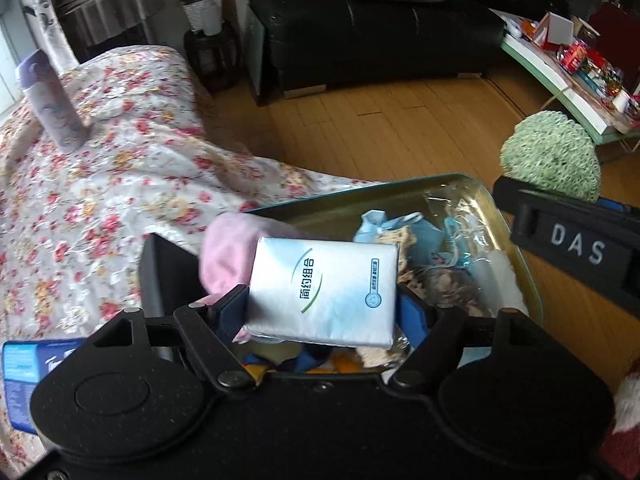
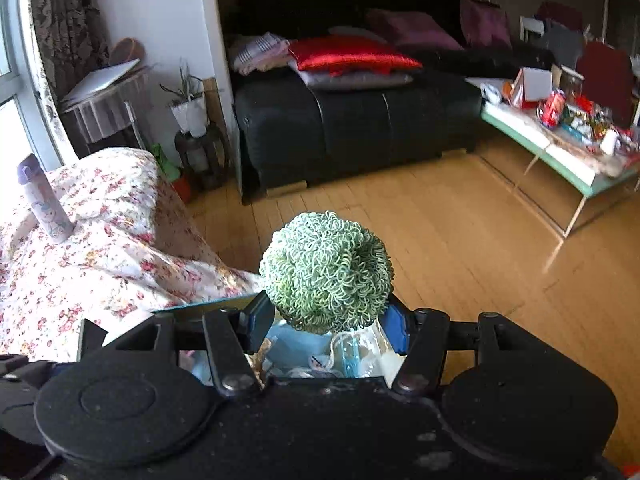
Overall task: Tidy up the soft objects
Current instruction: 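Release the tissue packet with the left gripper while the right gripper releases the green ball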
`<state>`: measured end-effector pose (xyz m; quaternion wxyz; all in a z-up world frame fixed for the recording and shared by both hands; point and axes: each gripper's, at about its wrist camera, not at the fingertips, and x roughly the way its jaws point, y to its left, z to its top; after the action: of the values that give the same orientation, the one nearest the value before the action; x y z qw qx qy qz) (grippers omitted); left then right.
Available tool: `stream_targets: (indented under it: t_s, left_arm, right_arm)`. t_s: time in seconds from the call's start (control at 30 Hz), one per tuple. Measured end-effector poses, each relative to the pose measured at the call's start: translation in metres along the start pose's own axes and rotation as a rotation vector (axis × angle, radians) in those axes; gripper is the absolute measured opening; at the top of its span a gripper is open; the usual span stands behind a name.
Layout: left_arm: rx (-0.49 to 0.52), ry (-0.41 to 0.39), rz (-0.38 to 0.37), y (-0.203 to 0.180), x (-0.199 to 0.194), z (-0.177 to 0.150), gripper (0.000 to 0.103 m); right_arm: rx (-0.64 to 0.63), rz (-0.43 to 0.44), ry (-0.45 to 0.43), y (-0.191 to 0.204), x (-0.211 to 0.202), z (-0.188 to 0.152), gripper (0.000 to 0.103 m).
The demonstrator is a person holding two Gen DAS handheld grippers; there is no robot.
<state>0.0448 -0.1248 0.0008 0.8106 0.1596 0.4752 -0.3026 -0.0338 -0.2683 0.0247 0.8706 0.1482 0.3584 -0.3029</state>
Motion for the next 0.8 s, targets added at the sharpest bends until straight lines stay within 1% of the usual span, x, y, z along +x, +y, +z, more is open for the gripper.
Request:
stream_targets:
  t_s: [0.1, 0.2, 0.27, 0.33, 0.5, 0.63, 0.73, 0.8]
  left_arm:
    - [0.019, 0.014, 0.000, -0.007, 0.008, 0.001, 0.072]
    - [0.033, 0.021, 0.003, -0.010, 0.012, -0.003, 0.078]
    - [0.043, 0.014, 0.015, -0.010, 0.011, -0.005, 0.083]
    - [0.045, 0.004, 0.023, -0.009, 0.011, -0.007, 0.085]
    - [0.017, 0.005, 0.032, 0.000, 0.006, -0.009, 0.085]
    - [0.029, -0.016, 0.060, 0.005, -0.002, -0.016, 0.085]
    - [0.038, -0.023, 0.063, 0.008, -0.007, -0.021, 0.086]
    - [0.041, -0.022, 0.065, 0.009, -0.008, -0.024, 0.086]
  right_arm:
    - [0.024, -0.003, 0.045, -0.006, 0.012, 0.001, 0.057]
    - [0.061, -0.002, 0.096, -0.012, 0.022, 0.000, 0.057]
    - [0.085, 0.008, 0.120, -0.018, 0.027, -0.001, 0.057]
    - [0.101, 0.019, 0.135, -0.019, 0.029, -0.002, 0.057]
    - [0.108, 0.031, 0.156, -0.017, 0.034, -0.003, 0.057]
    - [0.115, 0.049, 0.176, -0.015, 0.038, -0.001, 0.057]
    - [0.118, 0.068, 0.186, -0.012, 0.040, 0.001, 0.057]
    - [0.111, 0.069, 0.192, -0.009, 0.042, 0.002, 0.060]
